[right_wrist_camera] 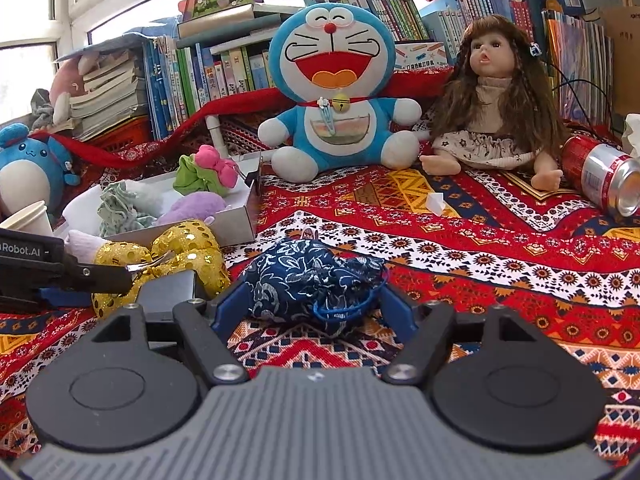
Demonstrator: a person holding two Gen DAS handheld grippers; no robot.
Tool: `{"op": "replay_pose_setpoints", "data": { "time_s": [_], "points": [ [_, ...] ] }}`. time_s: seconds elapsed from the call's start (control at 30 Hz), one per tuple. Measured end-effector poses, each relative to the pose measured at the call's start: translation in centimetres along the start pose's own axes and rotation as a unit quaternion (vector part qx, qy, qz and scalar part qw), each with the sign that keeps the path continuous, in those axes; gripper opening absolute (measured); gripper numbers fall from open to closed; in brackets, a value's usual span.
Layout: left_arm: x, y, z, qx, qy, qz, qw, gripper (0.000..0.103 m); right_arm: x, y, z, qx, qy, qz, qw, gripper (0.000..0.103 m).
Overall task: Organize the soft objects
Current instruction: 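Grasp the gold sequin bow with left tool while right tool grasps the blue cloth bag, then carry the gold bow in left tool while right tool carries the blue bag to the tray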
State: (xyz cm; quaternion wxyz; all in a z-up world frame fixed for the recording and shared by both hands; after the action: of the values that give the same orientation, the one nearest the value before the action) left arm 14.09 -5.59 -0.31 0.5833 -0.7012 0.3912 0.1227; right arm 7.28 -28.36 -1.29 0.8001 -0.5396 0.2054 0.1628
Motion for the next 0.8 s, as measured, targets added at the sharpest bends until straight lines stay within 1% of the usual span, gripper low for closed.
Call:
{"op": "replay_pose_setpoints", "data": {
  "time_s": [0.3, 0.37, 0.4, 0.5, 0.53, 0.57, 0.6, 0.67, 0.8],
  "points": [
    [1.1, 0.0, -0.4, -0.011, 0.005, 0.004, 0.9999, 0.041, 0.4, -0.1, -0.2, 0.009, 0.001, 0.010, 1.000, 0.081],
    [1.1, 0.0, -0.6, -0.005, 0.002, 0.003, 1.0000, 0.036, 0.5, 0.0, -0.2, 0.010, 0.002, 0.012, 1.000, 0.081],
    [1.0, 0.0, -0.7, -0.001, 0.000, 0.001, 1.0000, 0.031, 0.5, 0.0, -0.2, 0.010, 0.002, 0.013, 1.000, 0.081],
    [0.5, -0.1, -1.0, 0.011, -0.005, -0.008, 0.9999, 0.024, 0.5, 0.0, -0.1, 0.009, 0.003, 0.013, 1.000, 0.081],
    [0.3, -0.2, -1.1, 0.016, -0.006, -0.012, 0.9998, 0.022, 0.5, 0.1, -0.1, 0.010, 0.002, 0.014, 1.000, 0.074],
    [0.1, -0.3, -1.3, 0.024, -0.008, -0.016, 0.9996, 0.021, 0.5, 0.1, -0.1, 0.010, 0.003, 0.014, 1.000, 0.062],
    [-0.2, -0.4, -1.5, 0.031, -0.010, -0.021, 0.9993, 0.020, 0.4, 0.1, -0.1, 0.011, 0.002, 0.016, 1.000, 0.059],
    [-0.8, -0.7, -1.8, 0.043, -0.015, -0.031, 0.9985, 0.020, 0.2, 0.1, -0.1, 0.012, -0.004, 0.012, 1.000, 0.049],
    [-2.5, -1.6, -2.3, 0.057, -0.015, -0.055, 0.9968, 0.020, -0.5, -0.3, 0.3, 0.012, -0.010, 0.005, 1.000, 0.044]
  ]
}}
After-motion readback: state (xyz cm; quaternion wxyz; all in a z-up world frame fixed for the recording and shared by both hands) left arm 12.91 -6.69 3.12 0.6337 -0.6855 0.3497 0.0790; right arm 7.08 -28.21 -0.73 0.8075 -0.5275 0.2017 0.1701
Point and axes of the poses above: each gripper's, at about its wrist camera, not at the fingertips, and x roughly the way its jaws point, z to its left, y to its underside, the point moved 2 cm from there along x, roughly the way its jaws point, and after that the axes turned 11 degrees about x, right-handed, at the moved point
